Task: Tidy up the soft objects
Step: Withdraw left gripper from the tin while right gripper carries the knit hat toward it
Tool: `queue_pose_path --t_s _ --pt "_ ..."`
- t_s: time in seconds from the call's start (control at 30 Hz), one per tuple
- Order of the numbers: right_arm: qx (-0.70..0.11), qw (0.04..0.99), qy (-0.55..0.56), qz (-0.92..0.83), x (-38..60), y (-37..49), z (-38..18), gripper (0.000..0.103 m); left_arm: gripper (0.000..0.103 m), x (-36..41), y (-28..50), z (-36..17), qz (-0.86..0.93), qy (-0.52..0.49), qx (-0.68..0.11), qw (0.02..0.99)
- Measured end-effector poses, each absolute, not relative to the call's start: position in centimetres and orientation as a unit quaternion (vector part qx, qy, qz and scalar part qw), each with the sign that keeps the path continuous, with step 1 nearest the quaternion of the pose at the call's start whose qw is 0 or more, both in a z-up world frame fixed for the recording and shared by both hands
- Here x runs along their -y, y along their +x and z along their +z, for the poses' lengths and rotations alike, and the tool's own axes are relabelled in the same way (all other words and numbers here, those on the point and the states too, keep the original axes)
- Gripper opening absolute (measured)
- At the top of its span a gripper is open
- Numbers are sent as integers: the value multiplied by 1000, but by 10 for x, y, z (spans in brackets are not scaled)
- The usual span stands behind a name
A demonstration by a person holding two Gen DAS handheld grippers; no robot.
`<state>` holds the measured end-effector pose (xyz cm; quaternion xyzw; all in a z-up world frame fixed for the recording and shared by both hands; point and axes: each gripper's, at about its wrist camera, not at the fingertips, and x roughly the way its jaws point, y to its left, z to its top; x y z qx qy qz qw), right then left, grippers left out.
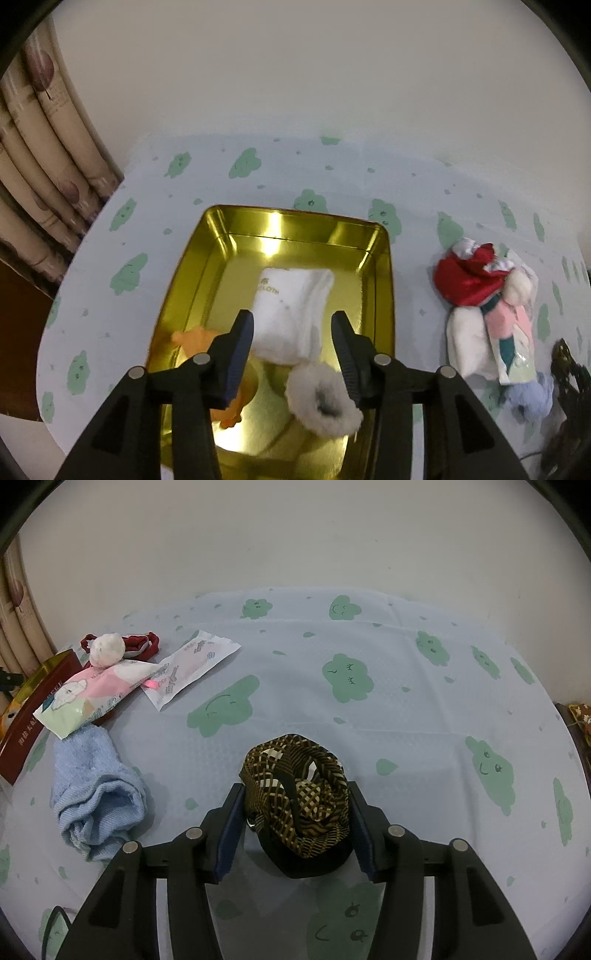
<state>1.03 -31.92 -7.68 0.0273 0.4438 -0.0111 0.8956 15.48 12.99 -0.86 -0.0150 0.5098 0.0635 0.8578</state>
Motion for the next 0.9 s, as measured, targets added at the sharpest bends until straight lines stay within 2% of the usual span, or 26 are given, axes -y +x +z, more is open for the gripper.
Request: queue_pose_path --t_s 0.27,0.43,0.7,0.9 --pt "-444 896 18 -16 317 11 -77 50 49 -129 92 6 53 -6 -484 873" --pt "-443 896 7 -30 310 9 -75 42 49 -138 58 8 53 -19 -474 879" --pt "-445 894 1 -61 300 8 -69 41 49 -160 35 0 76 -35 -469 879" --pt "-418 905 4 -77 296 13 -39 41 49 -180 19 -2 94 -49 -456 884"
